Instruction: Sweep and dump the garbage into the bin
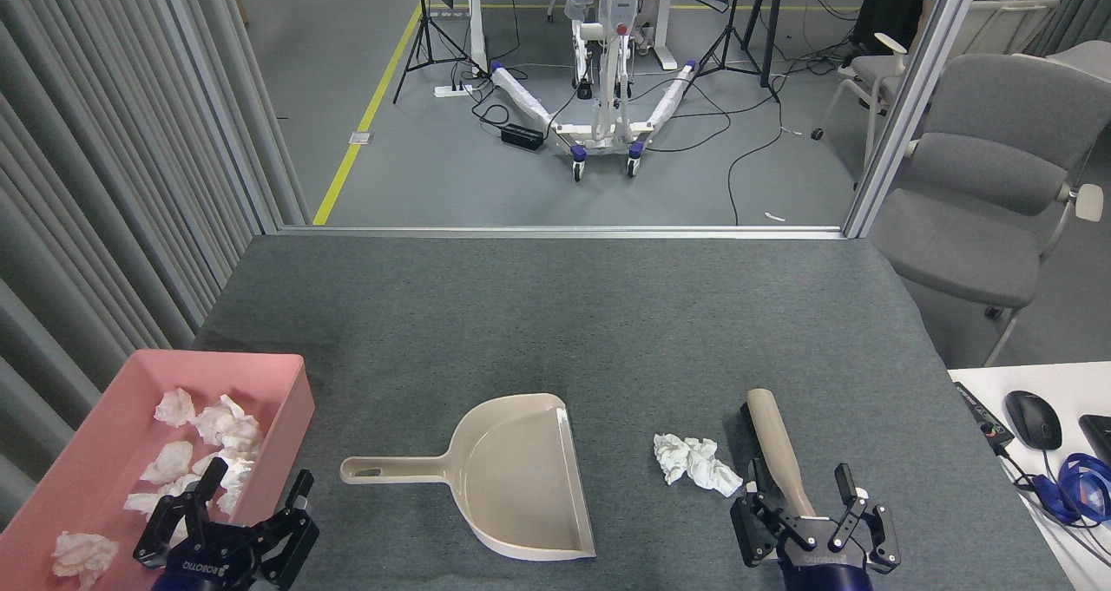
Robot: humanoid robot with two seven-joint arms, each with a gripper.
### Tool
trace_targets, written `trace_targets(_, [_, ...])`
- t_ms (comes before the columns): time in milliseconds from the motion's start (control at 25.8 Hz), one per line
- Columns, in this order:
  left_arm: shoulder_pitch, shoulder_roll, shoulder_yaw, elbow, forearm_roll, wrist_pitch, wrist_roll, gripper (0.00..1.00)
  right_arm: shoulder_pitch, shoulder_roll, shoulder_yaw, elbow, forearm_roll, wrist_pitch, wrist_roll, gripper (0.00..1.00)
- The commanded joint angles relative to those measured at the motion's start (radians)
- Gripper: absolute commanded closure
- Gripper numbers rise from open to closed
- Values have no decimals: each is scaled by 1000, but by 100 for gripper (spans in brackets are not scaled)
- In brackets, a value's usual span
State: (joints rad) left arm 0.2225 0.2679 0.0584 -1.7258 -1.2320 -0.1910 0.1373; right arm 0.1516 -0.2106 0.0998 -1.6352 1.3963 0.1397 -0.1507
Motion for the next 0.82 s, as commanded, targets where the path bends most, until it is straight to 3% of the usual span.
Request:
trace_targets(0, [-5, 4, 1, -3, 0, -7, -8, 0, 5, -3, 1, 0, 0, 0, 5, 2])
trace_targets(388, [-8, 10, -3, -1, 94, -10, 10, 0, 14, -1, 1, 0, 0, -3, 3, 2])
trace_targets(777, [-5, 27, -5, 0, 97, -7, 50, 0, 14, -3, 0, 0, 0, -8, 3, 2])
